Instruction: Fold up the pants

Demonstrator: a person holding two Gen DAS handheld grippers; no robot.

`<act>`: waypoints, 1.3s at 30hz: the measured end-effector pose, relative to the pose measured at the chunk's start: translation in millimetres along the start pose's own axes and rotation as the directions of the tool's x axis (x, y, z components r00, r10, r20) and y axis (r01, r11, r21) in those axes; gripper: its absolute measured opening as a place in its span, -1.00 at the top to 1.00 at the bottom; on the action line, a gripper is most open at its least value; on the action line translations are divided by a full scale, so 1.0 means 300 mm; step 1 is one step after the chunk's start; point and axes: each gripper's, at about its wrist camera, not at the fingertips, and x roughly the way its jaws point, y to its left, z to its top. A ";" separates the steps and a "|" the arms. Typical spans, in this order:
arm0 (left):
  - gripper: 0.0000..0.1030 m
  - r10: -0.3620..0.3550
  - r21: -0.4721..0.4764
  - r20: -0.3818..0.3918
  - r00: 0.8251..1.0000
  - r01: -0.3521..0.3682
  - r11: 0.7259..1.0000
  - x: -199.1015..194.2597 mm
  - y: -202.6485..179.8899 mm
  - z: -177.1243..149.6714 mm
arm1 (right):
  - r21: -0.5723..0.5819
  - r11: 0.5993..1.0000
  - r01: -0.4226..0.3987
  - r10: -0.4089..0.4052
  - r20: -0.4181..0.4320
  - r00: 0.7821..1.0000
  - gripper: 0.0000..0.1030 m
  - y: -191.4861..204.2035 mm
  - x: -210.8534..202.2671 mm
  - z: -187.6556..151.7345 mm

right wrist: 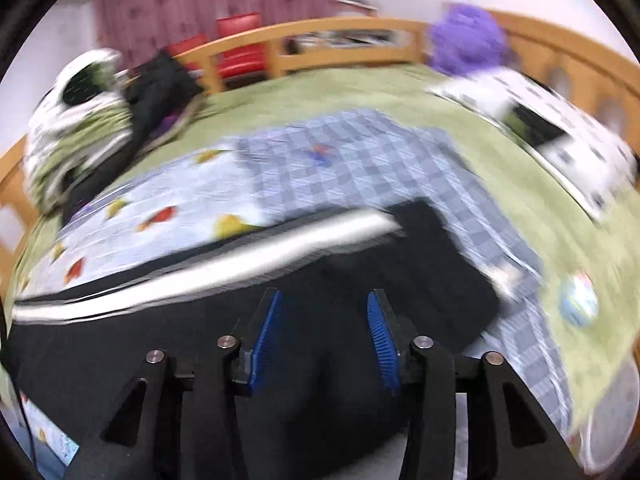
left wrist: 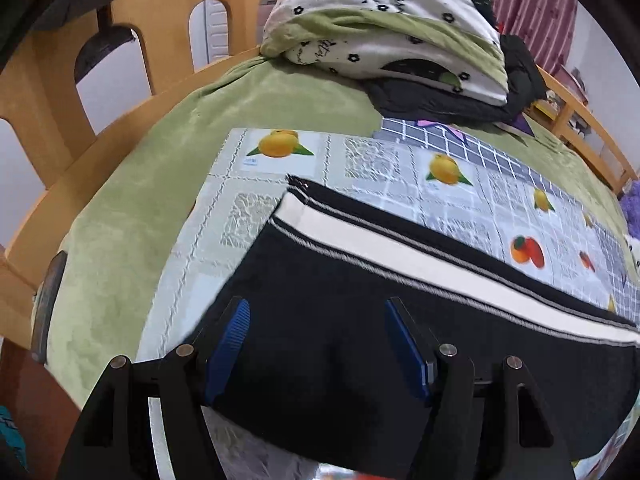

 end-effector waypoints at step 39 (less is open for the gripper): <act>-0.01 -0.056 0.021 0.011 0.998 0.056 0.998 0.196 0.070 0.177 | -0.134 0.971 -0.199 0.185 -0.113 0.976 0.18 0.722 0.382 0.053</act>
